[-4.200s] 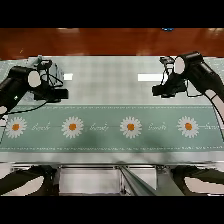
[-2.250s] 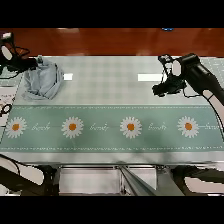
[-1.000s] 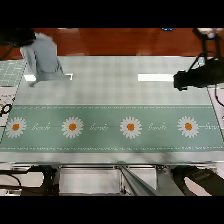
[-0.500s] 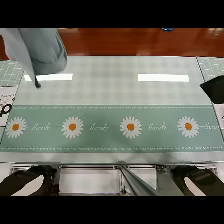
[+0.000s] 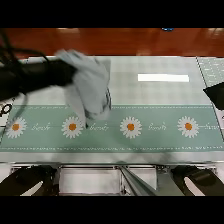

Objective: Fold the shirts.

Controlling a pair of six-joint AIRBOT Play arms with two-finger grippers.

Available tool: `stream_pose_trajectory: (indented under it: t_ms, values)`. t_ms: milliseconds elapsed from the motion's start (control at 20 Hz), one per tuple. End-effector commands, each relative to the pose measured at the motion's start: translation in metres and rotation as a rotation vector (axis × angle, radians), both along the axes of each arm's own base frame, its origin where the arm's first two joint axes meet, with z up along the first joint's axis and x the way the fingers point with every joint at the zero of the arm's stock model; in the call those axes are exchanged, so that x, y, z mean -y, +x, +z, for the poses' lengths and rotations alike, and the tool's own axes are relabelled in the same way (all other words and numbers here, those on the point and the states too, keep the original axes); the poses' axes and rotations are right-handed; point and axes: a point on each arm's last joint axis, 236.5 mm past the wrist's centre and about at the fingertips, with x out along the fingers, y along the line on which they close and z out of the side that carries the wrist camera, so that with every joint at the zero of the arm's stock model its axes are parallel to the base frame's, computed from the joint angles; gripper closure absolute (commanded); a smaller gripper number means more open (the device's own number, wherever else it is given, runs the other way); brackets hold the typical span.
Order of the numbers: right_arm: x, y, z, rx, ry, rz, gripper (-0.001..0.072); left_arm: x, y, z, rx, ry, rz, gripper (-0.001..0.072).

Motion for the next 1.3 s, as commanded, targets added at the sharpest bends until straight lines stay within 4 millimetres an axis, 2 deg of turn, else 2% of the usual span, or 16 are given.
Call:
stream_pose_trajectory:
  t_ms: [0, 100, 250, 350, 400, 450, 550, 600, 650, 750, 800, 850, 900, 950, 1100, 1250]
  values:
    - [-0.004, 0.006, -0.016, -0.019, 0.014, -0.005, 0.0302, 0.052, -0.047, -0.081, -0.144, -0.093, -0.064, 0.0681]
    - [-0.011, 0.01, -0.041, -0.061, 0.032, -0.001, 0.0302, 0.065, -0.062, -0.124, -0.233, -0.14, -0.037, 0.0682]
    - [-0.016, 0.016, -0.091, -0.134, 0.048, -0.016, 0.0302, 0.052, -0.077, -0.192, -0.372, -0.098, 0.038, 0.0681]
    - [-0.019, 0.018, -0.125, -0.183, 0.044, -0.017, 0.03, 0.041, -0.099, -0.224, -0.43, 0.002, 0.008, 0.067]
    - [-0.022, 0.02, -0.137, -0.201, 0.05, -0.015, 0.0299, 0.031, -0.111, -0.232, -0.446, 0.099, -0.048, 0.0467]
    - [-0.024, 0.024, -0.147, -0.213, 0.053, -0.012, 0.0299, 0.021, -0.119, -0.234, -0.458, 0.184, -0.095, 0.0196]
    - [-0.021, 0.038, -0.15, -0.19, 0.028, -0.015, 0.0299, -0.011, -0.114, -0.22, -0.449, 0.354, -0.147, 0.0202]
    - [-0.011, 0.046, -0.146, -0.159, -0.004, -0.033, 0.0299, -0.036, -0.098, -0.207, -0.426, 0.434, -0.106, 0.0203]
    - [0.006, 0.052, -0.136, -0.131, -0.031, -0.08, 0.0299, -0.067, -0.075, -0.187, -0.387, 0.501, -0.015, 0.0203]
    - [0.058, 0.055, -0.117, -0.108, -0.085, -0.222, 0.0299, -0.113, -0.025, -0.144, -0.263, 0.492, 0.155, 0.0204]
    - [0.087, 0.051, -0.115, -0.118, -0.111, -0.304, 0.0299, -0.13, -0.005, -0.134, -0.231, 0.437, 0.235, 0.0204]
    - [0.112, 0.041, -0.122, -0.157, -0.107, -0.391, 0.0299, -0.144, 0.009, -0.139, -0.266, 0.338, 0.324, 0.0205]
    - [0.124, 0.032, -0.134, -0.201, -0.071, -0.447, 0.03, -0.146, 0.015, -0.157, -0.365, 0.209, 0.368, 0.0205]
    - [0.123, 0.024, -0.153, -0.252, -0.012, -0.456, 0.03, -0.133, 0.014, -0.176, -0.466, 0.095, 0.317, 0.0205]
    - [0.078, 0.016, -0.206, -0.347, 0.173, -0.344, 0.0301, -0.079, 0.015, -0.203, -0.656, -0.231, 0.046, 0.0205]
    - [0.042, 0.007, -0.238, -0.407, 0.25, -0.275, 0.0301, -0.068, 0.028, -0.24, -0.778, -0.306, 0.043, 0.0205]
